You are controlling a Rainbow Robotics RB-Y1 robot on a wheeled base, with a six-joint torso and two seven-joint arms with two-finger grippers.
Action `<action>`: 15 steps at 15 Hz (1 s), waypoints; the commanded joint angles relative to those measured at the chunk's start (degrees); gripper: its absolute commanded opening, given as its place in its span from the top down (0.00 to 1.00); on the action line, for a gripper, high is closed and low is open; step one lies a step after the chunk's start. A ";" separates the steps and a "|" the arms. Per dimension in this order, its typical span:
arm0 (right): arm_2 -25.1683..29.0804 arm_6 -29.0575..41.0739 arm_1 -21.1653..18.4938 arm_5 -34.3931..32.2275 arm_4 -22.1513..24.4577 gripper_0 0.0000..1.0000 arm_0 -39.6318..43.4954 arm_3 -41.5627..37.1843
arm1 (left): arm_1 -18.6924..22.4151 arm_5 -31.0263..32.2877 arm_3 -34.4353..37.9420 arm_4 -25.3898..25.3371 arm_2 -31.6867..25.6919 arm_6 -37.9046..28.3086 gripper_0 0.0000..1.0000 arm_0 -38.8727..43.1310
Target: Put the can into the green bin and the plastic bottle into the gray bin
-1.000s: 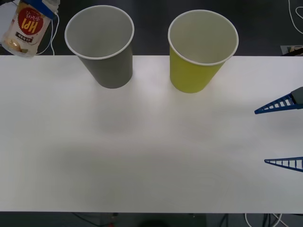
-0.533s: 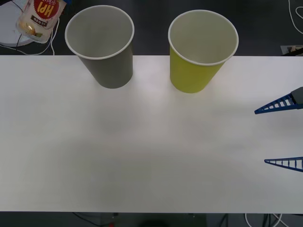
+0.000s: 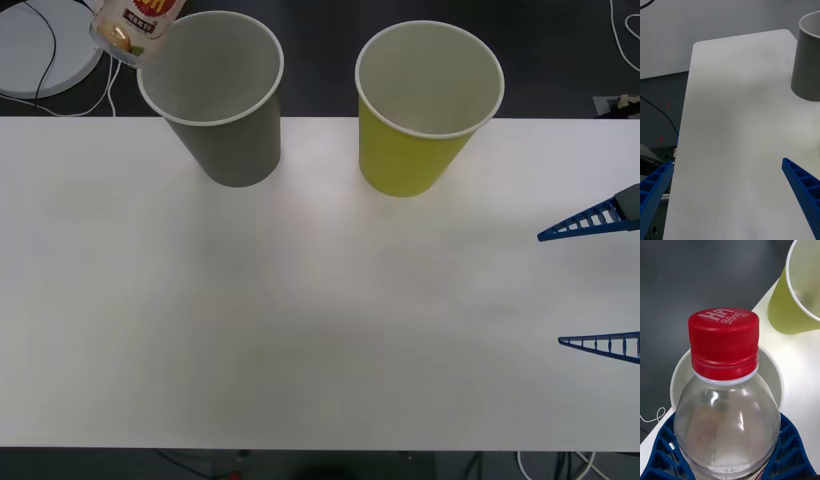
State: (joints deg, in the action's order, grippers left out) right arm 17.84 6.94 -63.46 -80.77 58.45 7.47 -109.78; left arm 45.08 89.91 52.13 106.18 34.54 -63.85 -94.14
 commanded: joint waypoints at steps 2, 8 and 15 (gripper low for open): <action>0.00 0.00 0.00 0.00 0.00 0.00 0.00 0.00 | -3.16 -1.84 -2.64 2.01 0.00 0.39 1.00 -0.95; 0.00 0.00 0.00 0.00 0.00 0.00 0.00 0.00 | -4.83 -2.55 -2.64 3.51 0.00 0.04 1.00 -0.95; 0.00 0.00 0.00 0.00 0.00 0.00 0.00 0.00 | -5.09 -2.46 -2.64 3.77 0.00 0.66 0.26 -0.95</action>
State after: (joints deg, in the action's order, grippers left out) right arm 17.84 6.94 -63.46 -80.77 58.45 7.47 -109.78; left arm 39.99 87.44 49.45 109.90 34.54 -63.28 -95.10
